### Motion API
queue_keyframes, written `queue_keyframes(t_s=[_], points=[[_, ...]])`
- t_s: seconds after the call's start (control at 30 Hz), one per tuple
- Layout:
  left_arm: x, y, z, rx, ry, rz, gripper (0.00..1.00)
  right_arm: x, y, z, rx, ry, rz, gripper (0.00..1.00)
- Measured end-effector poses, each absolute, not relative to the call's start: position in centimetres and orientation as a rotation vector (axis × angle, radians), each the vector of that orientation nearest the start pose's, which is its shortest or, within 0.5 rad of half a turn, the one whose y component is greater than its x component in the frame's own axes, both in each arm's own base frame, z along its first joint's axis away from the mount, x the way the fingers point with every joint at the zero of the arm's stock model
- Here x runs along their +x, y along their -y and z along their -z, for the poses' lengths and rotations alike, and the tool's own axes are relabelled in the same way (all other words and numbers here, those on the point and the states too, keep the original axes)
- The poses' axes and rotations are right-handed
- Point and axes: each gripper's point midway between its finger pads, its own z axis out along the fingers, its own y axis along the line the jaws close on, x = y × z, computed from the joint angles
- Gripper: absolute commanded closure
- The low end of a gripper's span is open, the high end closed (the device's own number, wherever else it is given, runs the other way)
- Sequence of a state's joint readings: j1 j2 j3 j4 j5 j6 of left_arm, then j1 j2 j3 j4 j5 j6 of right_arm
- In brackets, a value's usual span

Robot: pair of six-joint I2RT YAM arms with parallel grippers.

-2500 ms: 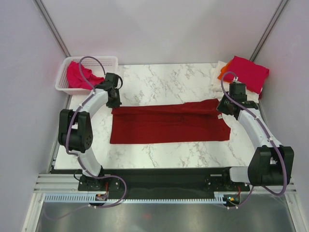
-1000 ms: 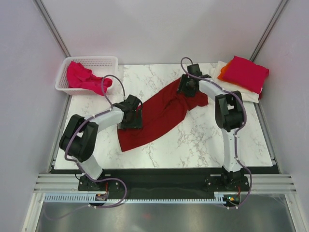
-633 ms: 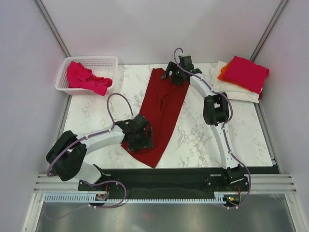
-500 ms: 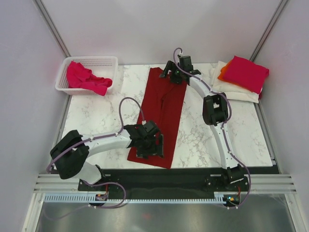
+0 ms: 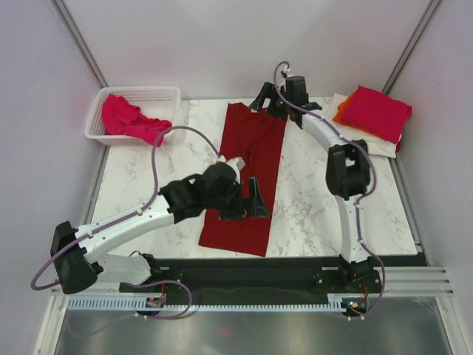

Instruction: Fold and stack the t-shirts

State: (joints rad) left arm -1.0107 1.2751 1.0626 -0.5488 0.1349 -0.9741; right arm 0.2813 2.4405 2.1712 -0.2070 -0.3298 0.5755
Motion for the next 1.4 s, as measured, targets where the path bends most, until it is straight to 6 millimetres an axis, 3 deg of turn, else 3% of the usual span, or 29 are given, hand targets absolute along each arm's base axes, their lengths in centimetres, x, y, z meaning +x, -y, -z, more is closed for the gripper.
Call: queue_keyframes(t_s=[0.1,0.2,0.27,0.33,0.43,0.53,0.6,0.63,0.7,0.73,0.83,1.1,1.4], points=[[17.5,29.9,-20.9,0.038,-2.509,1.02,0.0,55.7,-22.8,-17.6,0.154,-2.135,-0.77,0.02],[21.8,24.6,-21.3,-0.102,-2.433,0.934,0.0,47.6,-19.3,-22.8,0.198,-2.072,-0.712,0.02],[24.0,21.0,-21.2,-0.166,-2.4,0.84,0.0,43.5,-17.9,-25.7,0.203,-2.022,-0.705,0.02],[24.9,19.0,-20.8,-0.165,-2.394,0.768,0.0,40.1,-17.7,-26.7,0.199,-2.004,-0.713,0.02],[25.4,17.6,-19.5,-0.118,-2.428,0.69,0.0,34.7,-19.9,-22.7,0.158,-2.131,-0.739,0.02],[26.0,16.8,-17.6,-0.099,-2.487,0.628,0.0,26.4,-22.9,-13.2,0.067,-2.426,-0.707,0.02],[26.3,16.3,-16.5,-0.098,-2.522,0.595,0.0,19.7,-23.0,-7.4,-0.004,-2.638,-0.648,0.02],[26.3,16.0,-16.1,-0.097,-2.53,0.583,0.0,17.2,-22.3,-5.4,-0.019,-2.709,-0.609,0.03],[26.1,15.5,-15.6,-0.095,-2.543,0.564,0.0,14.0,-20.8,-3.4,-0.004,-2.778,-0.566,0.09],[26.0,15.3,-15.4,-0.094,-2.546,0.558,0.0,13.0,-20.1,-2.8,0.021,-2.793,-0.556,0.1],[25.4,14.9,-14.7,-0.083,-2.552,0.546,0.0,12.4,-20.4,-3.0,0.09,-2.746,-0.626,0.11],[23.9,14.1,-12.9,-0.072,-2.58,0.525,0.0,11.1,-24.0,-3.0,0.058,-2.737,-0.717,0.21],[23.0,13.2,-12.1,-0.077,-2.569,0.5,0.0,10.7,-25.6,-2.1,0.086,-2.736,-0.738,0.57]])
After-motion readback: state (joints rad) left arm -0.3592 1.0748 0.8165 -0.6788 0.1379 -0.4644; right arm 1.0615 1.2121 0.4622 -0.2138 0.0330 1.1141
